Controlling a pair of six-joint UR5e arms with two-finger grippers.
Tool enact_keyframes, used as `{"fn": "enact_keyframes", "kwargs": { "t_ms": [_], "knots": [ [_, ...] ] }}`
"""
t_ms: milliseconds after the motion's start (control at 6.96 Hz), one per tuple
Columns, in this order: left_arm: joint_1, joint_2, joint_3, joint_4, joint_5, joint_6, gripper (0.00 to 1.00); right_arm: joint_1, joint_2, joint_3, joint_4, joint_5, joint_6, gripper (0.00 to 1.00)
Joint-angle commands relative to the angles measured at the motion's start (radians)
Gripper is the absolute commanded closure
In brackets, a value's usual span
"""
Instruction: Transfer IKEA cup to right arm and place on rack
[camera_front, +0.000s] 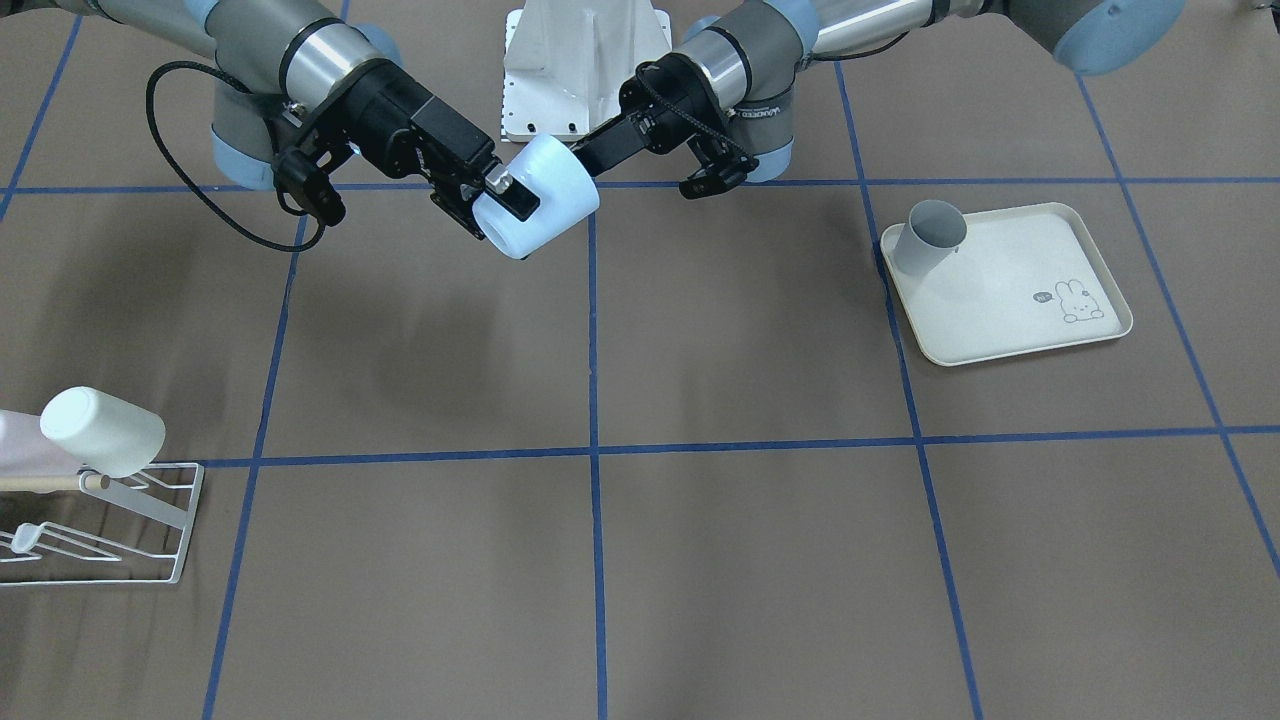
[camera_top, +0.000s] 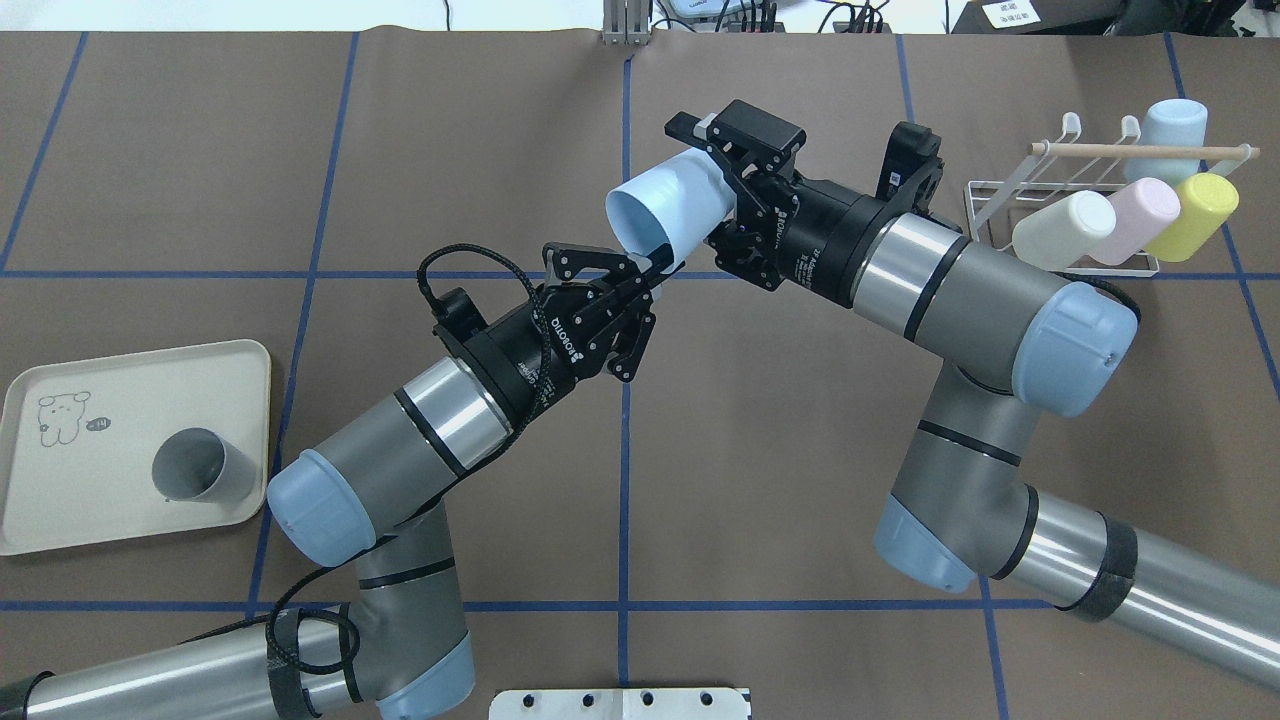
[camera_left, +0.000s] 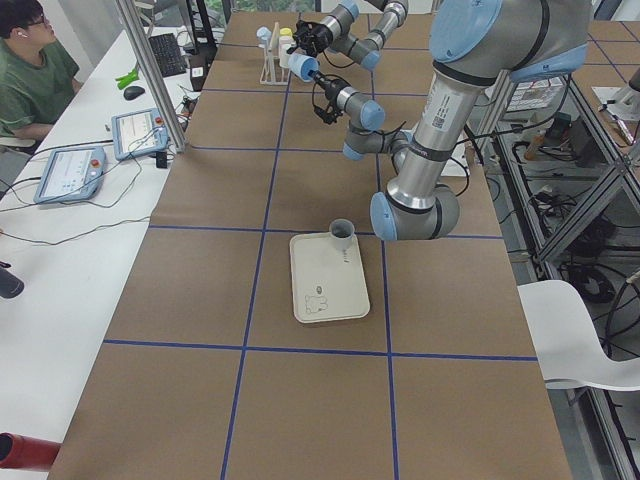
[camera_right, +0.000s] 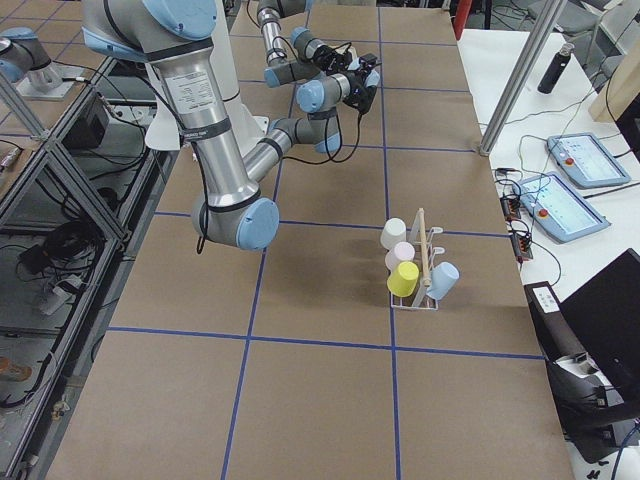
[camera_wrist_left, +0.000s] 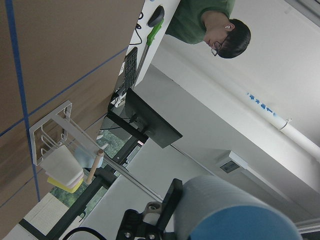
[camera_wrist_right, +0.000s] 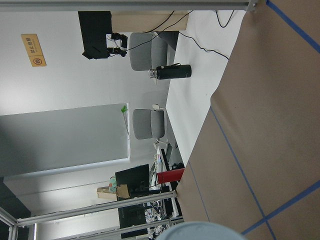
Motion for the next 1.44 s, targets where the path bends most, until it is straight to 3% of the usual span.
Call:
{"fn": "enact_keyframes", "kwargs": {
  "t_ms": [0,144,287,718,1293],
  "knots": [
    [0.003,-0.001,0.000,-0.003,0.000,-0.002,0.83,0.001,-0.001,-0.007,0.000,0.001,-0.001,1.00],
    [0.001,-0.013,-0.003,-0.001,0.002,0.000,0.26,0.001,-0.001,-0.012,0.000,0.001,-0.001,1.00],
    [0.000,-0.013,-0.004,-0.001,0.002,0.000,0.00,0.003,-0.003,-0.017,0.000,0.001,-0.004,1.00],
    [-0.002,-0.012,-0.004,-0.003,-0.001,0.049,0.00,0.033,-0.013,-0.026,0.000,-0.028,-0.101,1.00],
    [-0.011,-0.003,-0.004,-0.003,-0.008,0.061,0.00,0.180,-0.029,-0.081,-0.012,-0.028,-0.176,1.00]
  ]
}}
